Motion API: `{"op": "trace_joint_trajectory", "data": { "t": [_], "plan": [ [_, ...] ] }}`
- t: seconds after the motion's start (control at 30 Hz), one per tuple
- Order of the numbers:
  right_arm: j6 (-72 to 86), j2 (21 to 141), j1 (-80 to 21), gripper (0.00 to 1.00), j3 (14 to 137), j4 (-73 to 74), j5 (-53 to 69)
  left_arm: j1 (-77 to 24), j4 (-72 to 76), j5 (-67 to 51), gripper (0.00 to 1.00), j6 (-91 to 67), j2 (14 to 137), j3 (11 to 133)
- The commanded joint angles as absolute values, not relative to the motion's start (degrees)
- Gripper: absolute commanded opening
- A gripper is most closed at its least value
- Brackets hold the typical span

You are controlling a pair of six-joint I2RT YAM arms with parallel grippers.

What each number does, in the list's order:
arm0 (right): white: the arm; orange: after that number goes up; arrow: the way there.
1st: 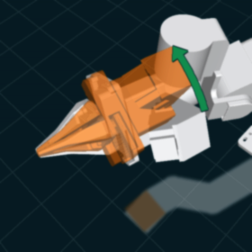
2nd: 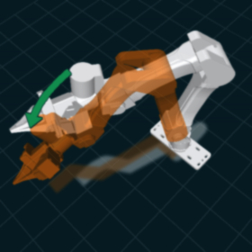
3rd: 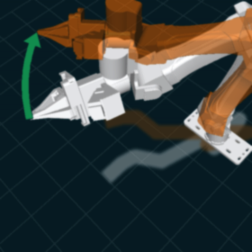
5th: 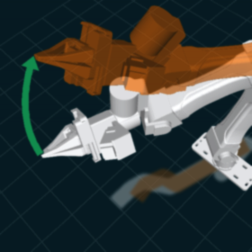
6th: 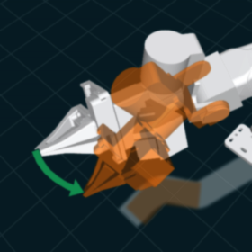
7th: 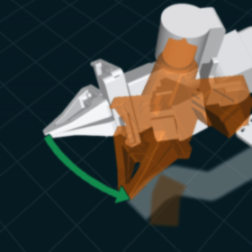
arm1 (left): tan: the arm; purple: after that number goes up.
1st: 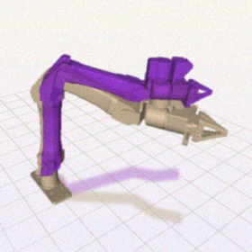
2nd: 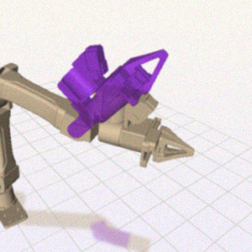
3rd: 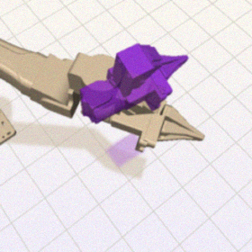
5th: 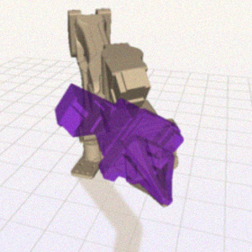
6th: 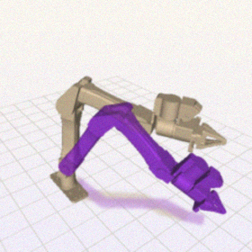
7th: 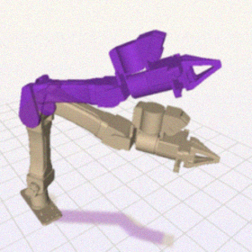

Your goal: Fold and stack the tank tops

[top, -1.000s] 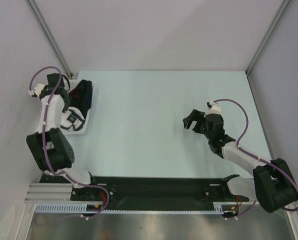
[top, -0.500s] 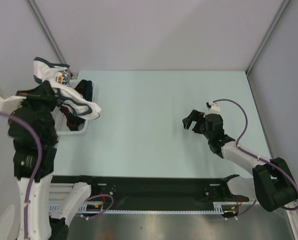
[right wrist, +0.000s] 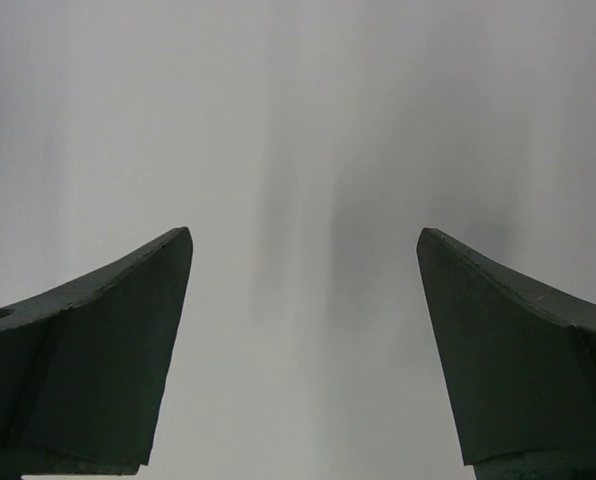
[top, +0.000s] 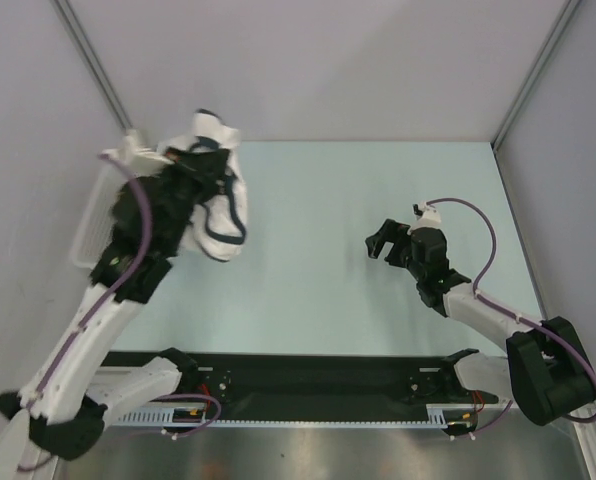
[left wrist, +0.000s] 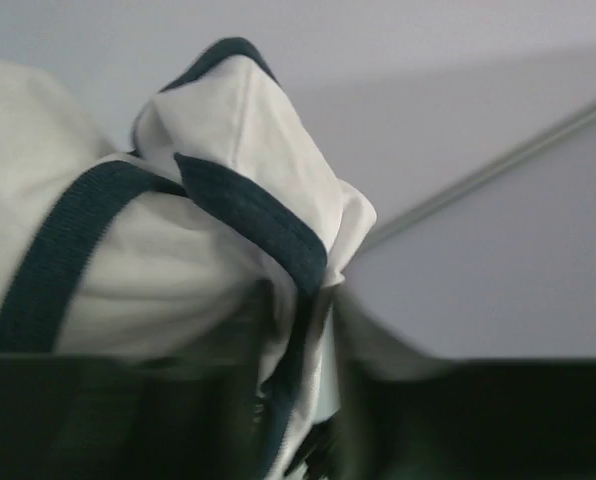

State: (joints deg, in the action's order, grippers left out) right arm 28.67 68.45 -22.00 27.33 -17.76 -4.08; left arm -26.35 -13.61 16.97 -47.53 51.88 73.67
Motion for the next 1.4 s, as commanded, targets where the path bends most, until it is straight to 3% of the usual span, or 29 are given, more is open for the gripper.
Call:
{"op": "trace_joint_trajectory", "data": {
  "t": [0.0,0.03,0.07,0.1,0.2,0.6,0.8,0.87,1.03,1.23,1.33,1.37],
  "plan": [
    [27.77,66.45,-22.06,1.0,27.69,-18.63,-5.62,-38.72,-12.01,25.19,0.63,-44.83,61.58,71.01],
    [27.69,66.36,-22.06,1.0,27.69,-18.63,-5.45,-39.98,-16.04,25.75,0.97,-44.82,69.09,73.19],
    [27.51,66.18,-21.97,1.0,27.51,-18.63,-5.54,-40.51,-20.52,25.14,1.0,-44.22,73.26,80.09],
    [27.34,66.18,-22.06,1.0,27.34,-18.98,-4.84,-40.95,-29.53,24.01,1.0,-43.43,77.13,83.98],
    [26.37,66.35,-21.97,0.97,27.16,-19.77,-2.83,-41.31,-38.57,26.45,1.0,-42.1,86.38,92.54],
    [22.68,81.46,-29.34,0.74,35.67,-21.63,12.04,-35.86,-21.97,20.39,1.0,-37.53,65.67,59.96],
    [25.66,91.91,-39.72,0.73,45.17,-16.44,6.87,-33.32,-20.31,18.73,1.0,-37.7,59.87,49.58],
    [29.26,94.03,-41.3,0.68,48.41,-14.34,2.93,-30.34,-18.64,16.71,1.0,-38.32,57.93,45.45],
    [35.67,100.18,-41.4,0.63,52.38,-14.59,0.09,-27.86,-13.89,14.06,1.0,-40.6,49.67,35.18],
    [37.44,106.25,-41.84,0.58,60.46,-11.51,-3.08,-27.6,-13.36,15.29,1.0,-39.64,46.76,31.82],
    [37.09,106.96,-42.36,0.42,61.52,-12.22,-3.51,-27.6,-13.36,15.91,1.0,-39.29,47.11,31.12],
    [36.65,106.7,-42.45,0.29,62.74,-11.26,-4.47,-27.6,-12.66,15.82,1.0,-39.29,47.02,30.77]
  ]
}}
